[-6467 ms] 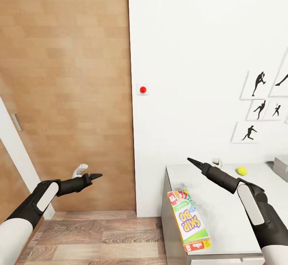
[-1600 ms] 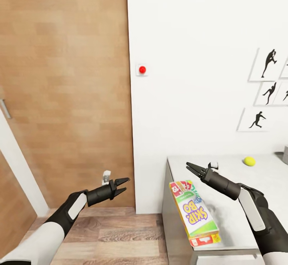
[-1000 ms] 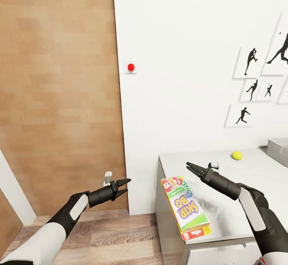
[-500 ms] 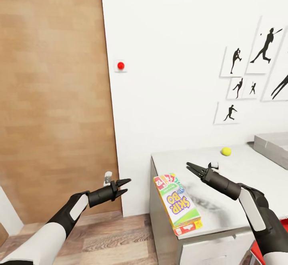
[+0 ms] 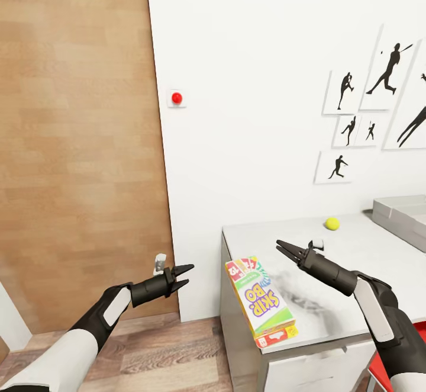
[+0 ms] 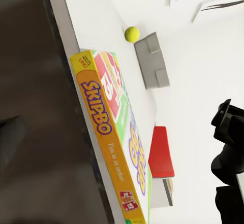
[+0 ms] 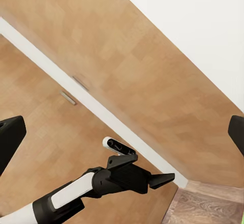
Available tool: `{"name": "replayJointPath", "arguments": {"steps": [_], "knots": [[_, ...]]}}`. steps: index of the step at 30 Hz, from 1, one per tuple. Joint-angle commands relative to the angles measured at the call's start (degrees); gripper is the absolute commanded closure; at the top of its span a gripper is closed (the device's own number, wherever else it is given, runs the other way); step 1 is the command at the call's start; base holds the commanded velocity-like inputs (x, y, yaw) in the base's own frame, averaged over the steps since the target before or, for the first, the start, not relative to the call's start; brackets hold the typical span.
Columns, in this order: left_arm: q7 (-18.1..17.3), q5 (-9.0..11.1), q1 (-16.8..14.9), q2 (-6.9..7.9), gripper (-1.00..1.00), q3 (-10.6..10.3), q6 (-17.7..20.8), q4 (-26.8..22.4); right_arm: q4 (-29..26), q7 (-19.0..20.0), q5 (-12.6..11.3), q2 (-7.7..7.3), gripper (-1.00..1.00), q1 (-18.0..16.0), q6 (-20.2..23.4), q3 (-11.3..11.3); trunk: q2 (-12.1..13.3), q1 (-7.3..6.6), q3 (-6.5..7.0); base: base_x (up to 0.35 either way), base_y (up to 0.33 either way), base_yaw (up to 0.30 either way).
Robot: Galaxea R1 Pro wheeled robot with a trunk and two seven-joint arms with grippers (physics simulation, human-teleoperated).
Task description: Put all the toys in the child's room - the three board games (two on the bed and one on the table), the two jigsaw puzzles on the table, and the tennis ball on the table - inside the toy box on the table in the child's room.
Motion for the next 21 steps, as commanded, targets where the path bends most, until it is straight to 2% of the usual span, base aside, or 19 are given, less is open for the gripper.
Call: {"name": "replayJointPath", "arguments": {"steps": [1,11,21], "knots": [[0.0,0.5,0.0,0.06,-1.0,-0.3,0.3,0.0,0.0,0.1,-0.1,-0.01,-1.0,0.0,0.3,0.0,0.0,0.0,-0.06,0.0,0.0,-0.002],[-0.1,0.6,0.0,0.28,-1.0,-0.5,0.4,0.0,0.0,0.1,-0.1,0.01,-1.0,0.0,0.3,0.0,0.0,0.0,-0.06,0.0,-0.117,-0.001],[-0.1,0.6,0.0,0.4,-1.0,-0.5,0.4,0.0,0.1,0.1,-0.2,-0.05,-1.0,0.0,0.3,0.0,0.0,0.0,-0.06,0.0,-0.026,0.0]]}}
